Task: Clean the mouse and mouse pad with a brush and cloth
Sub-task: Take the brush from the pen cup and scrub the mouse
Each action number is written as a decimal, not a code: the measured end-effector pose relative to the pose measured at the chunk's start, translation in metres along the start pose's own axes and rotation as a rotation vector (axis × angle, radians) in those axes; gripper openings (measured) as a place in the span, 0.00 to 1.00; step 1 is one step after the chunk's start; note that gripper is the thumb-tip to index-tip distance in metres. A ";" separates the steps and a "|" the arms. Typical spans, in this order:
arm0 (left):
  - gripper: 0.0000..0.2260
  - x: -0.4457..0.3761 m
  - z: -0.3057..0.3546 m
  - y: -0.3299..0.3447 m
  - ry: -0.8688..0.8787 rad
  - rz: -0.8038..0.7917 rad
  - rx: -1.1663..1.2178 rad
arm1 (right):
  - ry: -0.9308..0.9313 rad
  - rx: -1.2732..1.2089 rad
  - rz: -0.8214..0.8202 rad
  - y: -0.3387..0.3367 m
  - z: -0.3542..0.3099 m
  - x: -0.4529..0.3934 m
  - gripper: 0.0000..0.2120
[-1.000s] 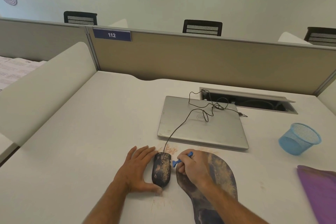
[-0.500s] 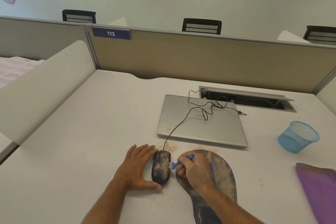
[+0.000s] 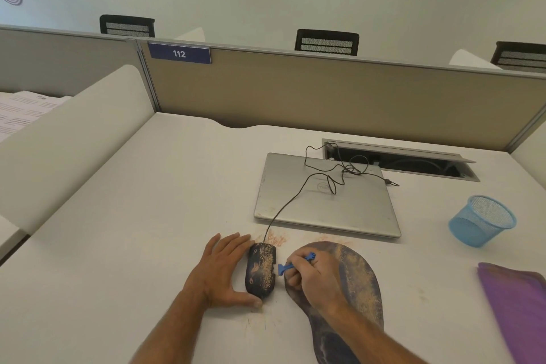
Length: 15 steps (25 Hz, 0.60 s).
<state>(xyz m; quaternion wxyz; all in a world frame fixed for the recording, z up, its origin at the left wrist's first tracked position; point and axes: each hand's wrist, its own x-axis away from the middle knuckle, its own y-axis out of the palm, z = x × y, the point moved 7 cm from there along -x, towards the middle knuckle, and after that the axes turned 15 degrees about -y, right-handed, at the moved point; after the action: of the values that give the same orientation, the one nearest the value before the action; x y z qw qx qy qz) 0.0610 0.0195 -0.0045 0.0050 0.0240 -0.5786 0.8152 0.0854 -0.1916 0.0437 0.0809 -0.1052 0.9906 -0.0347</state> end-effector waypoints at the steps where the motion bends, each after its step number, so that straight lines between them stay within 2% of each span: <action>1: 0.58 0.000 0.000 0.000 0.000 0.004 0.003 | 0.007 -0.014 -0.021 0.002 0.000 0.001 0.12; 5: 0.58 0.000 0.000 0.000 -0.003 0.003 0.002 | -0.023 -0.017 0.009 -0.001 0.000 0.005 0.12; 8: 0.58 0.000 0.000 0.001 -0.002 -0.002 -0.004 | -0.006 -0.060 -0.057 0.004 0.004 0.010 0.14; 11: 0.58 0.000 0.000 0.001 -0.006 -0.003 0.001 | -0.025 -0.091 -0.021 0.001 0.004 0.011 0.13; 15: 0.57 0.000 -0.001 0.002 -0.009 -0.012 0.001 | -0.034 0.063 -0.111 0.003 0.008 0.015 0.12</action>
<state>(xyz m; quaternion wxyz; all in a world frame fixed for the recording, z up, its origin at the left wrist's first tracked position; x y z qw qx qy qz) 0.0610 0.0197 -0.0069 0.0073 0.0309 -0.5780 0.8154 0.0717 -0.1923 0.0333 0.0990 -0.1581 0.9801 -0.0687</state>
